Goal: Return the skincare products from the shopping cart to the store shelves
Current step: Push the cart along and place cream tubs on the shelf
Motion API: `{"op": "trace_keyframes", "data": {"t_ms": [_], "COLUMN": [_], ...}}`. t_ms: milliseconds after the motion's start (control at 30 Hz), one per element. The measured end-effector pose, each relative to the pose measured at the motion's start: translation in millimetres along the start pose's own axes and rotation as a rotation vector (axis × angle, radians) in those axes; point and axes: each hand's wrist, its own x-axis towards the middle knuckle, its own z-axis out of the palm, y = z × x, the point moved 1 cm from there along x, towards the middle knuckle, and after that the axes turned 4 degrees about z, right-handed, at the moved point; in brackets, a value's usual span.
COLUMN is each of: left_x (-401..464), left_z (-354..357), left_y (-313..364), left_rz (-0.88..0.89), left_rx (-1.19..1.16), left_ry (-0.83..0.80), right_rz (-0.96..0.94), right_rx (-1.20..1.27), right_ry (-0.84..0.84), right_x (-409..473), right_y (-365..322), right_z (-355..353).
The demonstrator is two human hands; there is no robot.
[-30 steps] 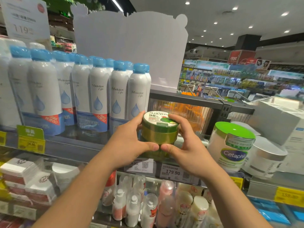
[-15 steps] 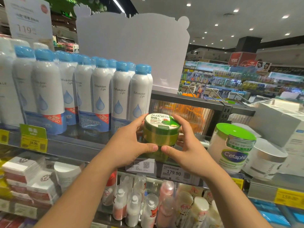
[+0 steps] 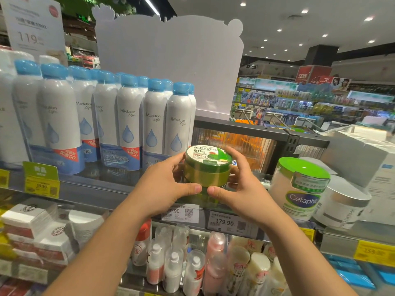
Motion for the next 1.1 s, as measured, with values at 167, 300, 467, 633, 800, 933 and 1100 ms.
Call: {"op": "trace_keyframes", "data": {"t_ms": [167, 300, 467, 633, 800, 933, 1100], "left_x": [0, -1, -2, -6, -22, -41, -69], "left_z": [0, -1, 0, -3, -12, -9, 21], "left_y": [1, 0, 1, -1, 4, -1, -2], "left_rz": [-0.004, 0.001, 0.011, 0.023, 0.106, 0.197, 0.241], "left_rx": [-0.005, -0.006, -0.018, -0.079, -0.22, -0.4, -0.68], "left_ry": [0.001, 0.002, 0.005, 0.062, 0.179, 0.183, 0.051], "right_rz": [0.029, 0.043, 0.063, 0.066, 0.037, -0.042, -0.071], "right_rx": [0.028, 0.053, 0.026, -0.021, -0.036, -0.003, 0.07], "right_ry": [0.008, 0.014, 0.023, 0.036, 0.197, 0.369, 0.577], "right_x": [2, 2, -1, -3, -21, -56, -116], "right_y": [2, 1, -2, -10, -22, -28, -18], "right_z": [-2, -1, 0, -2, 1, 19, 37]}}
